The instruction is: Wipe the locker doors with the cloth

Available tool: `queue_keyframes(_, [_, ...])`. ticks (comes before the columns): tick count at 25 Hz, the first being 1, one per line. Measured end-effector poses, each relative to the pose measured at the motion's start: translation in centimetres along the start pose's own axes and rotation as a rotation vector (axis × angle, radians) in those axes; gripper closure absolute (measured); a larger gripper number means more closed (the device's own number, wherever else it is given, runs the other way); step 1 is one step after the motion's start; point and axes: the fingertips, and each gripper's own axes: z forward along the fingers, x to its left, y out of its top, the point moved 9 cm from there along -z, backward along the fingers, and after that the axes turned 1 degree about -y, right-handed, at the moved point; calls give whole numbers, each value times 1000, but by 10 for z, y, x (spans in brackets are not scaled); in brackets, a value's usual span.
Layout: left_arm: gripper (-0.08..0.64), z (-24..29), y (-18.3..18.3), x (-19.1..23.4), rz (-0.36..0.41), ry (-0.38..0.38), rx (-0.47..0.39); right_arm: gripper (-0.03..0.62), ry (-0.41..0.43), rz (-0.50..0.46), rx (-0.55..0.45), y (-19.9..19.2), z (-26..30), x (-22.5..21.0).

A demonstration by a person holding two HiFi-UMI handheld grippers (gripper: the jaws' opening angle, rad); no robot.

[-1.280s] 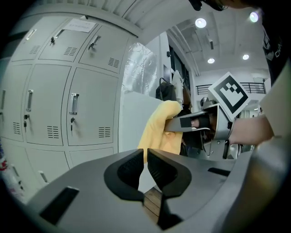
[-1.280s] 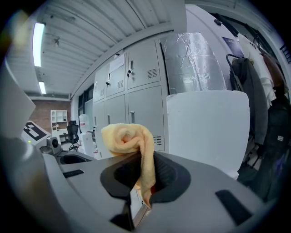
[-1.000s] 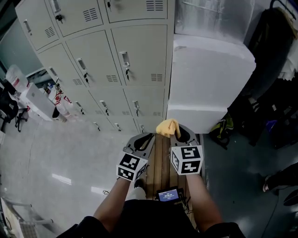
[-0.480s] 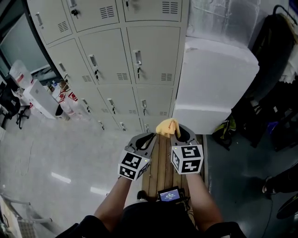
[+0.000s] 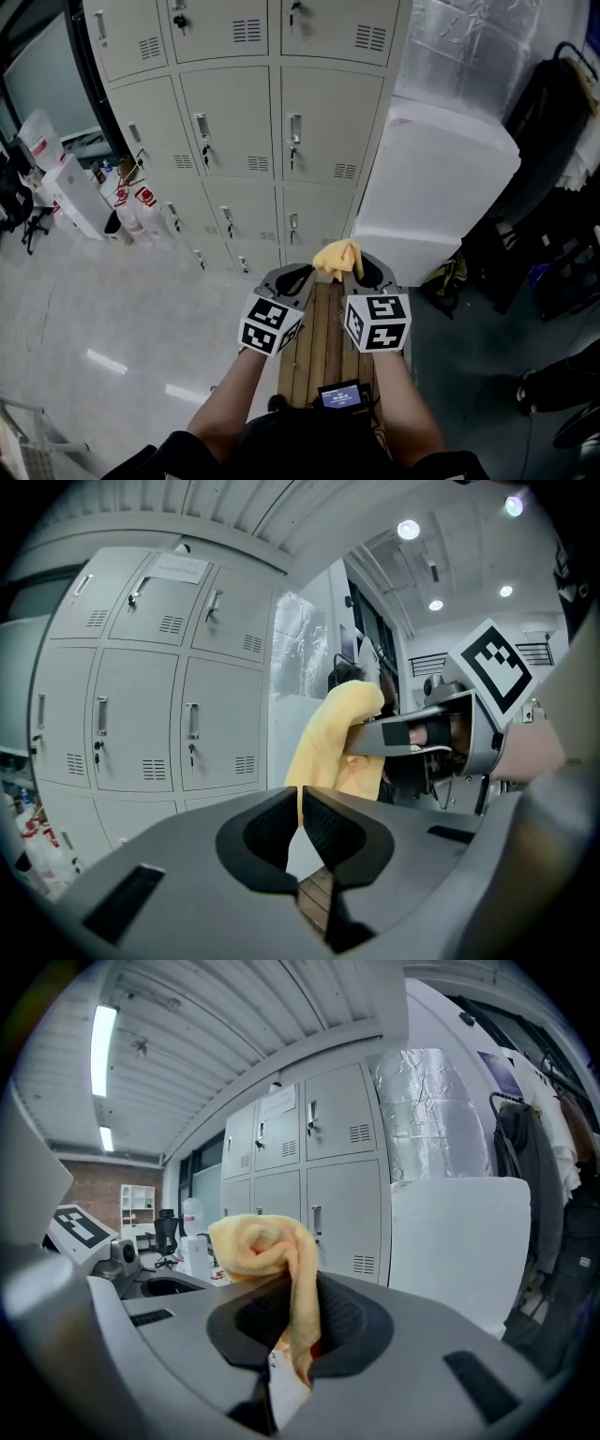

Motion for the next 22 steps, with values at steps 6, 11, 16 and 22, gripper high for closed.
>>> queue_keyframes(6, [528, 4, 2, 10, -6, 5, -3, 522, 1, -5, -4, 2, 8, 3])
queue_keyframes(11, [528, 7, 5, 15, -8, 5, -7, 522, 5, 2, -1, 3, 13, 2])
queue_keyframes(16, [528, 9, 3, 15, -23, 11, -9, 522, 7, 9, -4, 3, 14, 1])
queue_keyframes(22, [528, 11, 6, 10, -3, 12, -8, 522, 2, 19, -8, 3, 10, -3])
